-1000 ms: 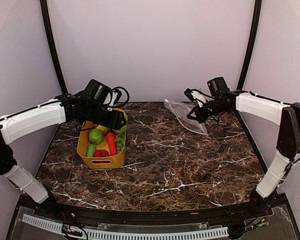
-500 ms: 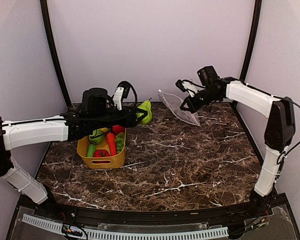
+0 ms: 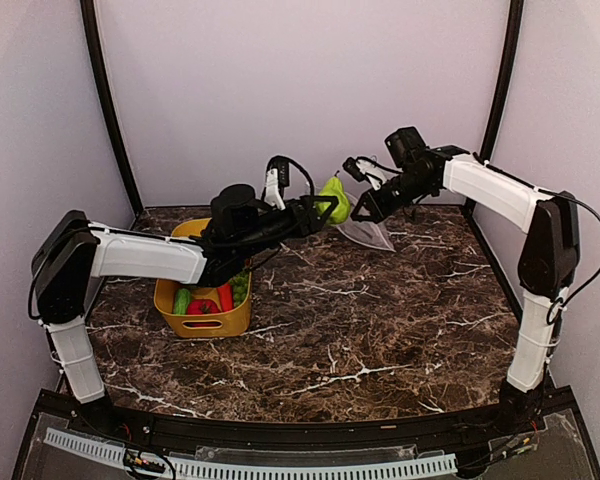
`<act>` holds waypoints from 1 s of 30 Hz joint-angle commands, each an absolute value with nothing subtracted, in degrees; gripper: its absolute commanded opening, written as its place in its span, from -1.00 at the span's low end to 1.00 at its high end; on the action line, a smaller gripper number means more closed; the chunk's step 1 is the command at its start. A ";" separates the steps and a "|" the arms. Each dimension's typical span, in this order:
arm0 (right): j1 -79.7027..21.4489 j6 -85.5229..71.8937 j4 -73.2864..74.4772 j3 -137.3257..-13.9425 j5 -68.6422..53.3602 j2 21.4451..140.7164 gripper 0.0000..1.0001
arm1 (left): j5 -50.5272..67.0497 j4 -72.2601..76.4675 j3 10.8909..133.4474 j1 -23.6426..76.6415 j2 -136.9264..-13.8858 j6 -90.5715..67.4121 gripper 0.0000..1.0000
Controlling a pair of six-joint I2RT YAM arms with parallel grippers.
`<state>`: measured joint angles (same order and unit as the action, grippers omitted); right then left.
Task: Place the food in the zip-top bag and seal the zipper
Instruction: Place the fake fruit in the zipper food storage bag.
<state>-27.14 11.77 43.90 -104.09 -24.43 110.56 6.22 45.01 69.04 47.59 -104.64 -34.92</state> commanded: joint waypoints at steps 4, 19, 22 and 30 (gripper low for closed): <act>-27.54 7.57 45.69 -106.97 -28.23 110.00 -1.00 | -5.04 48.30 76.94 48.44 -111.43 -36.83 -0.30; -27.70 0.17 42.81 -109.37 -28.27 107.81 -1.00 | -12.66 38.14 79.09 49.69 -114.66 -38.85 -0.33; -28.44 1.48 42.43 -109.66 -27.07 107.76 -1.00 | -9.53 34.70 82.98 49.87 -116.43 -38.47 -0.36; -30.95 6.18 42.29 -108.13 -14.78 106.17 -1.00 | -2.38 25.80 89.63 49.91 -117.88 -36.91 -0.49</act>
<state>-28.45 3.38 44.53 -108.05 -22.13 109.30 -8.23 30.89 85.97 49.25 -118.52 -37.71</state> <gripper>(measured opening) 0.003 0.602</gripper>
